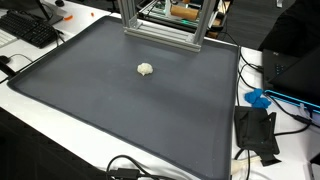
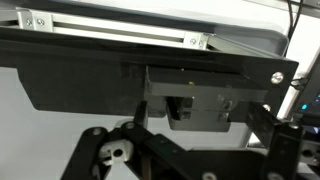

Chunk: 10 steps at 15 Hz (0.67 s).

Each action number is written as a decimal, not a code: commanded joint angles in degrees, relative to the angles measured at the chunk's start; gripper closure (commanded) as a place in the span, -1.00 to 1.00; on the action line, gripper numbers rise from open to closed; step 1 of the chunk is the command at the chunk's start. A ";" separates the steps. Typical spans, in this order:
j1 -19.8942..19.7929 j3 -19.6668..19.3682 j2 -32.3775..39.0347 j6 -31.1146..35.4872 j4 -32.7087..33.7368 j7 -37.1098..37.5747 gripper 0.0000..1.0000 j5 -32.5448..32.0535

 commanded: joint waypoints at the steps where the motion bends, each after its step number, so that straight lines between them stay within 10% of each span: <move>1: 0.78 -0.28 -1.91 2.10 -2.28 0.40 -1.00 1.29; 10: 0.64 -0.57 -1.59 1.96 -3.27 0.76 -1.00 1.29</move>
